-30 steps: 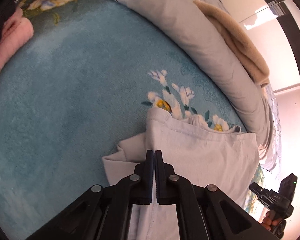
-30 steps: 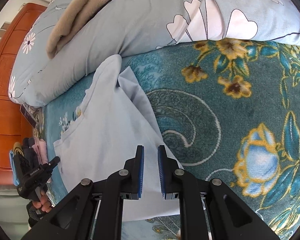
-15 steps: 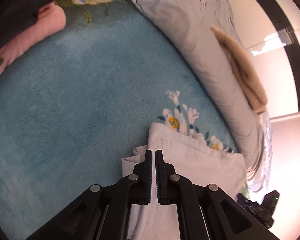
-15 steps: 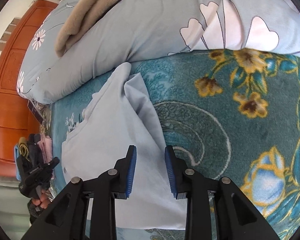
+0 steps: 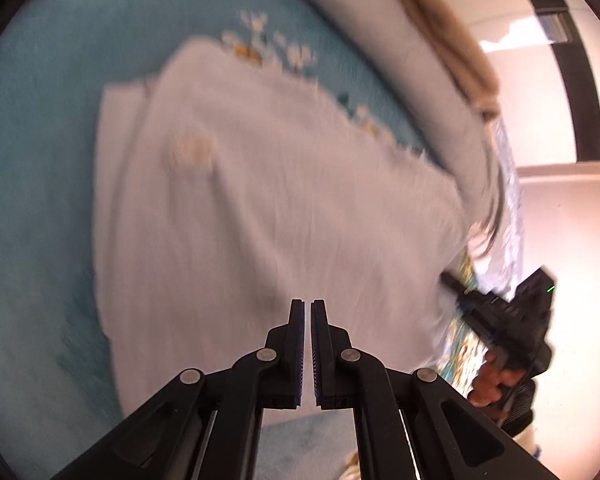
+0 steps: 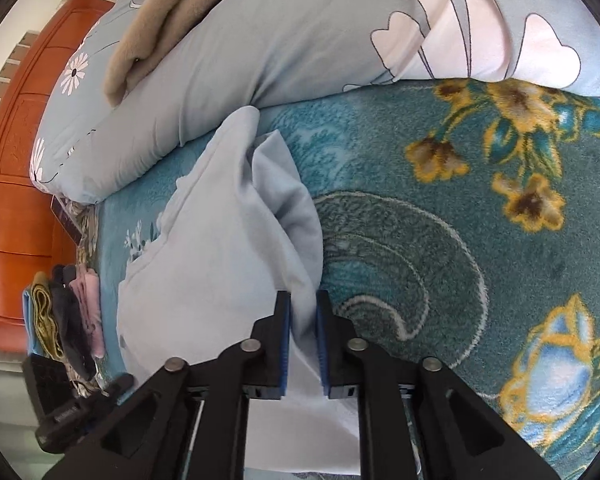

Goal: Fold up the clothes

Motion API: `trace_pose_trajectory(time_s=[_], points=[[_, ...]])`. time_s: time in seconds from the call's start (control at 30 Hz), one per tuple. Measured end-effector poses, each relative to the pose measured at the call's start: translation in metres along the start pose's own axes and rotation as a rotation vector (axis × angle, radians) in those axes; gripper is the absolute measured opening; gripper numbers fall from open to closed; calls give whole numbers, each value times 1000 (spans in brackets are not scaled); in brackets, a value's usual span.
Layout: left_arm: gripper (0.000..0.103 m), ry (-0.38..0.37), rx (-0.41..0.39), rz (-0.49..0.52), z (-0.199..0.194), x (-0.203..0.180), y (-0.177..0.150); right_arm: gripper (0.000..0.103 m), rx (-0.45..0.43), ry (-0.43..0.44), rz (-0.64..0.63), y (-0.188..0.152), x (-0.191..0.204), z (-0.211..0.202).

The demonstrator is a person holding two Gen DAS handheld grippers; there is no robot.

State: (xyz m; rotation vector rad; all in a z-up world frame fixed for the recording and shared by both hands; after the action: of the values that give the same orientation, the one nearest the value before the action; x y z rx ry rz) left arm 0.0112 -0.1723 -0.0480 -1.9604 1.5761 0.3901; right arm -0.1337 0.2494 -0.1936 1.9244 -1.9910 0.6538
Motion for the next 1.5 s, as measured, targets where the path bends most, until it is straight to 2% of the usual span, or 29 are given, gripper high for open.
trace_pose_trajectory(time_s=[0.07,0.23,0.33,0.47,0.63,0.8,0.93,1.07,1.17,1.27,1.37,1.4,1.5], points=[[5,39,44,10,17,-3,-7,9,-4,11,-21,-2,8,-7],[5,118,71,45,34,-7,-14,9,-9,41,-70,-7,30,-22],[5,103,67,27,28,-6,-16,9,-6,54,-109,-11,54,-27],[5,33,-22,-30,-4,11,-18,9,8,41,-225,-16,102,-25],[5,-30,-145,-130,-50,45,-20,9,65,27,-363,-26,168,3],[5,-70,-235,-211,-80,72,-30,8,149,7,-497,-47,229,56],[5,-88,-253,-250,-91,90,-33,8,226,-36,-553,-70,255,109],[5,-105,-246,-256,-88,92,-37,9,298,-53,-526,-92,260,147],[5,-127,-244,-247,-86,89,-37,12,377,-5,-557,-110,265,156],[6,-147,-247,-231,-87,84,-37,18,352,13,-584,-113,261,136],[19,-191,-240,-219,-84,76,-34,24,256,64,-550,-101,245,95],[22,-206,-237,-216,-83,72,-33,27,211,58,-531,-95,235,80],[25,-230,-205,-180,-77,59,-23,28,142,7,-434,-76,196,56]])
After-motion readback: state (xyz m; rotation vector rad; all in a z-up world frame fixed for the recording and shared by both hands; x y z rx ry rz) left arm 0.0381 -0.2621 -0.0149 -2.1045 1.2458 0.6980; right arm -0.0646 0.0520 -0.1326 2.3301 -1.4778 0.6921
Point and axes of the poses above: each gripper's, at about its wrist camera, not at the fingertips, and z roughly the way its jaws point, x to its left, y to its top, the point moved 4 cm from there along z, roughly the way its jaws point, and after that the axes turned 14 degrees about x, right-handed, at the moved point
